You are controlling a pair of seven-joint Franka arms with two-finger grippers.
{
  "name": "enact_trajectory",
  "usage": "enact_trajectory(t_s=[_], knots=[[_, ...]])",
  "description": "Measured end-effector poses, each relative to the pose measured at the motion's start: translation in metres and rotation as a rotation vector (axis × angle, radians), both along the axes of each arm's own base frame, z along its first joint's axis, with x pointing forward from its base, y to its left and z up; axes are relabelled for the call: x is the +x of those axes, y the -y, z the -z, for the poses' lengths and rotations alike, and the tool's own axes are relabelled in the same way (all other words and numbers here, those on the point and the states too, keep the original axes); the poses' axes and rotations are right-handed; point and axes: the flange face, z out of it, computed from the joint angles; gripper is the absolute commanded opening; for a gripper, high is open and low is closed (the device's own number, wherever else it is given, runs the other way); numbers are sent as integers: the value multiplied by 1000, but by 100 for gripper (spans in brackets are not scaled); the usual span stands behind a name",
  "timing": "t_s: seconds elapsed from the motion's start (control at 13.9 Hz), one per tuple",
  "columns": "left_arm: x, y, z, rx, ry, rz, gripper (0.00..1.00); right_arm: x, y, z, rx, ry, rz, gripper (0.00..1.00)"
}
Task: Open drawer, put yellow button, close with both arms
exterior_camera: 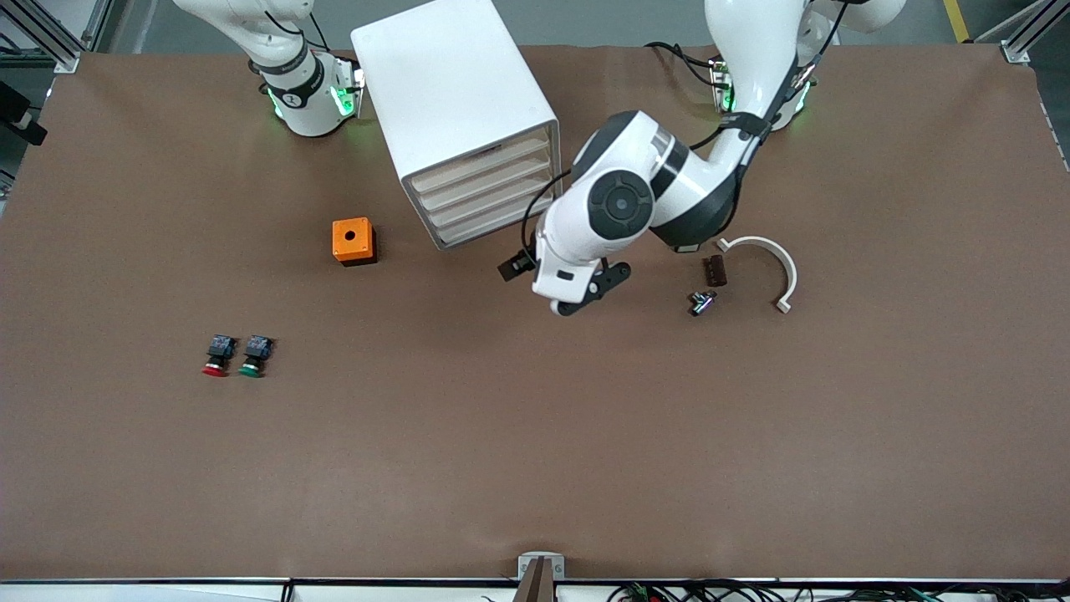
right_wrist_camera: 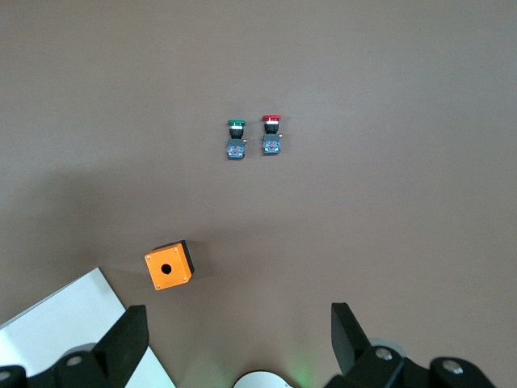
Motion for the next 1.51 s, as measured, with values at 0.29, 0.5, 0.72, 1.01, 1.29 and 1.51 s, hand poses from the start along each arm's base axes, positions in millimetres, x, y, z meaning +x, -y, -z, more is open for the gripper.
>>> enact_trajectory(t_s=[0.29, 0.5, 0.72, 1.01, 1.29, 1.51], knots=[[28, -36, -2, 37, 33, -41, 100, 0, -1, 0, 0, 0, -2, 100], [49, -67, -5, 73, 64, -72, 100, 0, -1, 0, 0, 0, -2, 100], [65, -90, -5, 89, 75, -103, 100, 0, -1, 0, 0, 0, -2, 100], [77, -110, -12, 84, 86, -128, 100, 0, -1, 0, -1, 0, -1, 100], [84, -157, -53, 46, 116, 44, 100, 0, 0, 0, -2, 1, -1, 100], [72, -216, -114, 16, 108, 223, 100, 0, 0, 0, -2, 3, -1, 100]])
